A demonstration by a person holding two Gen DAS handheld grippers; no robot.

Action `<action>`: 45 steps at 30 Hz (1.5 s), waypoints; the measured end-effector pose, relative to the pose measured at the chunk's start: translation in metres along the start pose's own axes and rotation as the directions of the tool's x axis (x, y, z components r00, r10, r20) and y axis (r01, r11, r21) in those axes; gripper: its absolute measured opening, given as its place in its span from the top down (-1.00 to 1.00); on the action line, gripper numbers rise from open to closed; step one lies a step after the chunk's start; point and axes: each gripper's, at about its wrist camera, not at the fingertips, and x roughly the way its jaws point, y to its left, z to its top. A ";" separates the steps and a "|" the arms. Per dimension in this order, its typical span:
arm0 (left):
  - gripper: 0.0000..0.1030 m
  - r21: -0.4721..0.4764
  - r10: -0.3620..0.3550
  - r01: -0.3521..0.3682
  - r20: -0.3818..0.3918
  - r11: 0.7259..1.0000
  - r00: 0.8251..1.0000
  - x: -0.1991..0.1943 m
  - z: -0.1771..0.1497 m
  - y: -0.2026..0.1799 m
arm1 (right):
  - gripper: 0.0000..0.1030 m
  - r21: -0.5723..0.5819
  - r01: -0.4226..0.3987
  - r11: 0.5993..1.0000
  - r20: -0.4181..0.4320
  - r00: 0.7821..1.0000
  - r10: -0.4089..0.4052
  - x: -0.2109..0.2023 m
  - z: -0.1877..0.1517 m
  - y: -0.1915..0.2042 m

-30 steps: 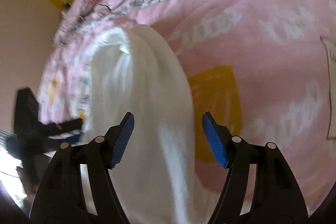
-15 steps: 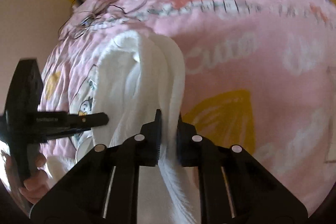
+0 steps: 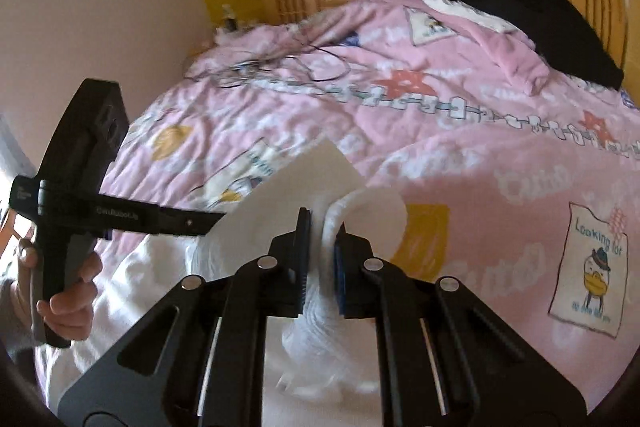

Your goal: Fold large clothes

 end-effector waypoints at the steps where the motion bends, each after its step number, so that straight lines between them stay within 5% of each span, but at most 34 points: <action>1: 0.83 0.012 0.004 -0.004 0.006 1.000 1.000 -0.005 -0.011 -0.003 | 0.81 -0.001 -0.009 1.000 0.003 1.000 0.009 -0.008 -0.007 0.004; 10: 0.79 -0.049 0.026 -0.023 0.062 0.999 0.998 -0.014 -0.121 0.012 | 0.75 0.086 -0.064 0.994 -0.109 0.991 0.073 -0.037 -0.106 0.017; 12: 0.76 -0.074 0.070 -0.066 0.057 0.995 0.996 -0.004 -0.133 0.022 | 0.47 0.128 -0.039 0.991 -0.192 0.979 0.064 -0.026 -0.127 0.013; 13: 0.56 -0.076 0.090 -0.085 0.060 0.993 0.994 -0.002 -0.138 0.025 | 0.06 0.150 -0.029 0.988 -0.213 0.975 0.061 -0.024 -0.132 0.010; 15: -0.13 -0.055 0.151 -0.148 0.060 0.988 0.987 -0.003 -0.145 0.026 | -0.09 0.191 -0.008 0.981 -0.217 0.975 0.050 -0.028 -0.137 0.005; 16: -0.70 -0.033 0.181 -0.179 0.076 0.983 0.981 -0.007 -0.147 0.025 | -0.12 0.196 0.016 0.981 -0.198 0.980 0.024 -0.035 -0.134 0.004; 21: -0.78 0.070 0.278 -0.285 0.093 0.956 0.956 -0.031 -0.150 0.014 | -0.34 0.157 0.105 0.982 -0.080 0.992 -0.093 -0.064 -0.082 0.012; 25: -0.85 -0.003 0.357 -0.357 -0.007 0.934 0.934 -0.040 -0.165 0.027 | -0.42 0.006 0.096 0.995 -0.165 0.982 -0.094 -0.020 -0.012 0.048; 29: -0.85 -0.126 0.369 -0.377 -0.087 0.917 0.925 -0.038 -0.193 0.043 | -0.42 -0.180 0.139 0.974 -0.327 0.925 -0.192 0.049 0.014 0.087; 31: -0.85 -0.162 0.346 -0.356 -0.085 0.921 0.934 -0.041 -0.208 0.049 | -0.42 -0.302 0.177 0.937 -0.438 0.847 -0.301 0.090 0.010 0.102; 34: -0.85 -0.191 0.325 -0.325 -0.036 0.926 0.945 -0.054 -0.230 0.051 | -0.40 -0.447 0.238 0.863 -0.478 0.752 -0.455 0.125 -0.007 0.110; 35: -0.85 -0.184 0.326 -0.326 -0.029 0.927 0.945 -0.056 -0.232 0.049 | -0.30 -0.481 0.249 0.841 -0.473 0.734 -0.487 0.133 -0.012 0.110; 37: -0.85 -0.150 0.331 -0.334 -0.041 0.931 0.943 -0.059 -0.230 0.043 | 0.57 -0.492 0.250 0.834 -0.508 0.695 -0.509 0.143 -0.019 0.105; 39: -0.85 -0.131 0.278 -0.278 -0.020 0.952 0.960 -0.067 -0.233 0.038 | 0.81 -0.495 0.273 0.825 -0.505 0.682 -0.529 0.145 -0.021 0.100; 45: -0.85 -0.128 0.264 -0.266 -0.031 0.955 0.964 -0.072 -0.240 0.038 | 0.82 -0.547 0.414 0.728 -0.311 0.706 -0.636 0.122 0.016 0.097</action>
